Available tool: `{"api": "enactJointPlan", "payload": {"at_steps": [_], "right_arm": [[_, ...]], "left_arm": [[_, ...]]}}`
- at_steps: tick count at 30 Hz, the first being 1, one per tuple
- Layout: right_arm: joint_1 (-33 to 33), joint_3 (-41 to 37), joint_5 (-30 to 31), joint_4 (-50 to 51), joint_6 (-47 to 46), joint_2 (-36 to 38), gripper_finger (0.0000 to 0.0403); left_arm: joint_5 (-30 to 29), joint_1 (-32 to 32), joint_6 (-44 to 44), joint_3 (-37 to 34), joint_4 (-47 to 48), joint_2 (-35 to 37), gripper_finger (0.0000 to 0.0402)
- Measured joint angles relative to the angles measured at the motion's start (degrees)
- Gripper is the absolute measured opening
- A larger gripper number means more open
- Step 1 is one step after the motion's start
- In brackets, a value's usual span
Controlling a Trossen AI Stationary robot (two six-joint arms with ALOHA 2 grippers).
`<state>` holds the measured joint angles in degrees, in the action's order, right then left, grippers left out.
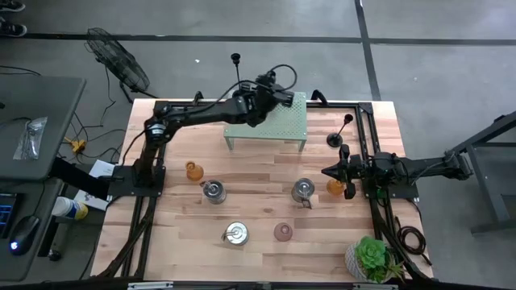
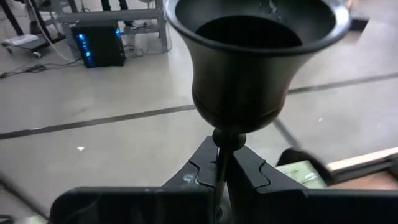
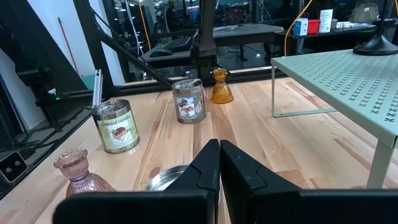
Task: Pick & Place candle stick holders
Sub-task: Put the left black candle holder on the shelf
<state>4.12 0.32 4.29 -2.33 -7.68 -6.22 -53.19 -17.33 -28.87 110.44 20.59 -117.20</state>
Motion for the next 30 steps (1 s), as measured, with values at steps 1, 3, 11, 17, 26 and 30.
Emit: {"api": "enactJointPlan", "payload": {"at_steps": [1, 3, 11, 17, 26, 30], "right_arm": [[0.0, 0.0, 0.0, -0.02, 0.0, 0.0, 0.0004], [0.0, 0.0, -0.01, 0.0, 0.02, -0.1, 0.0004], [0.0, 0.0, 0.0, -0.02, 0.01, -0.11, 0.0004], [0.0, 0.0, 0.0, -0.02, 0.02, -0.11, 0.0004], [0.0, 0.0, 0.0, -0.02, 0.02, -0.11, 0.0004], [0.0, 0.0, 0.0, -0.02, 0.0, -0.11, 0.0004]], "left_arm": [[0.23, -0.13, -1.5, 1.24, 2.29, -0.85, 0.0006], [-0.06, -0.33, -4.19, 2.88, 4.78, -2.44, 0.0006], [0.53, -2.62, -16.31, 3.34, 11.29, -2.99, 0.0006], [-1.96, -2.59, -15.2, 3.34, 11.17, -2.96, 0.0006], [-2.87, -2.63, -14.93, 3.34, 11.79, -2.96, 0.0006], [-2.67, -3.23, -14.93, 3.34, 12.19, -2.96, 0.0006]]}}
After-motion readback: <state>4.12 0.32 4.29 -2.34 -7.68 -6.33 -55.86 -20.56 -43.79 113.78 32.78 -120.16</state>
